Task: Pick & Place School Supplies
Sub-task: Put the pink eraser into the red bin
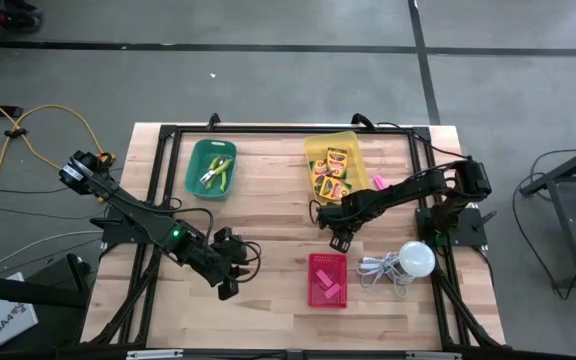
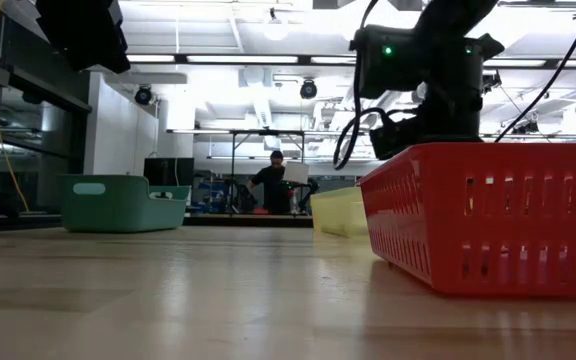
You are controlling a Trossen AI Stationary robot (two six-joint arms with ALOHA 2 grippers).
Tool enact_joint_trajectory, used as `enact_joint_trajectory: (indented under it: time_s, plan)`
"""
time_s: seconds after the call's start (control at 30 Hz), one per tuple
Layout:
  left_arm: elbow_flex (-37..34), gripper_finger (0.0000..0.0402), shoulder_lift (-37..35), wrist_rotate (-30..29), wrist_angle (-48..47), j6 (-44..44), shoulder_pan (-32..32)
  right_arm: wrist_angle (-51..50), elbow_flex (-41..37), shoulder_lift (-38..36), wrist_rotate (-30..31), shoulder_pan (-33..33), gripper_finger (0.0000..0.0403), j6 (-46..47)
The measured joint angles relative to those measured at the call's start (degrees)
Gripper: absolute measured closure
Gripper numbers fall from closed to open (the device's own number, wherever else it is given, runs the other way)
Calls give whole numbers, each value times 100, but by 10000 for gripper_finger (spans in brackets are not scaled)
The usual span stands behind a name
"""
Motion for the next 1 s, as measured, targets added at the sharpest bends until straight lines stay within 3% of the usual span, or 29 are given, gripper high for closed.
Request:
enact_joint_trajectory:
  time_s: [0.6, 1.0]
  plan:
    - [0, 293, 0, -2, 17, 1, 0, 11, 0, 0, -6, 2, 360, 13]
    - [0, 293, 0, -4, 15, 2, 0, 17, 0, 0, -116, 0, 371, 13]
